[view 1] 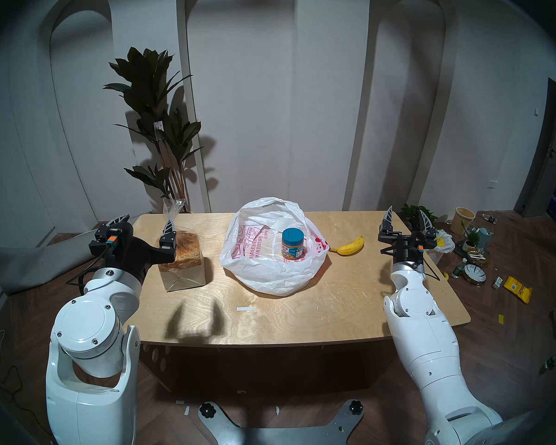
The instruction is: Bag the groceries: heavy items first, fragile items on top
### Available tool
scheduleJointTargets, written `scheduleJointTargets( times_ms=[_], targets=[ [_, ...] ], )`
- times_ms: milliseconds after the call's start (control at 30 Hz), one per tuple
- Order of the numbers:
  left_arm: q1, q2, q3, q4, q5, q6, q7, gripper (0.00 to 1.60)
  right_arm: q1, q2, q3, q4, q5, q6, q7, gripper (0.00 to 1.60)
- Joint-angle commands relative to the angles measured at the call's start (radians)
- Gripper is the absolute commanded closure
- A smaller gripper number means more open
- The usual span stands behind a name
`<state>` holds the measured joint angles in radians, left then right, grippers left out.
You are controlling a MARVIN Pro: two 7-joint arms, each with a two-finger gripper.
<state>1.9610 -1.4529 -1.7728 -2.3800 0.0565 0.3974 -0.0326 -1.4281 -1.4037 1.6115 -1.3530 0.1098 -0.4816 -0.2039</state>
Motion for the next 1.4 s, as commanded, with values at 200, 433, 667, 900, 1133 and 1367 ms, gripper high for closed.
scheduleJointTargets(
  times_ms=[200,433,667,900,1133,1367],
  targets=[
    [-0.074,-0.011,-0.028,0.036,-0.052,0.002,-0.001,0.0,-0.046,-0.016,-0.008,-0.185,0.092,0.183,0.041,0.0],
    [-0.158,0.021,-0.035,0.109,-0.067,-0.004,-0.013,0.0,-0.079,-0.013,-0.003,-0.266,0.137,0.295,0.059,0.0],
    [-0.226,0.061,-0.035,0.164,-0.091,-0.005,-0.04,0.0,-0.106,-0.009,0.006,-0.333,0.176,0.399,0.071,0.0],
    [-0.298,0.092,-0.015,0.246,-0.121,-0.004,-0.068,0.0,-0.131,-0.004,0.02,-0.394,0.213,0.504,0.083,0.0],
    [-0.364,0.119,0.01,0.322,-0.147,-0.007,-0.09,0.0,-0.151,0.004,0.033,-0.447,0.247,0.603,0.093,0.0],
    [-0.424,0.141,0.039,0.415,-0.17,-0.009,-0.112,0.0,-0.171,0.013,0.047,-0.502,0.282,0.705,0.102,0.0]
  ],
)
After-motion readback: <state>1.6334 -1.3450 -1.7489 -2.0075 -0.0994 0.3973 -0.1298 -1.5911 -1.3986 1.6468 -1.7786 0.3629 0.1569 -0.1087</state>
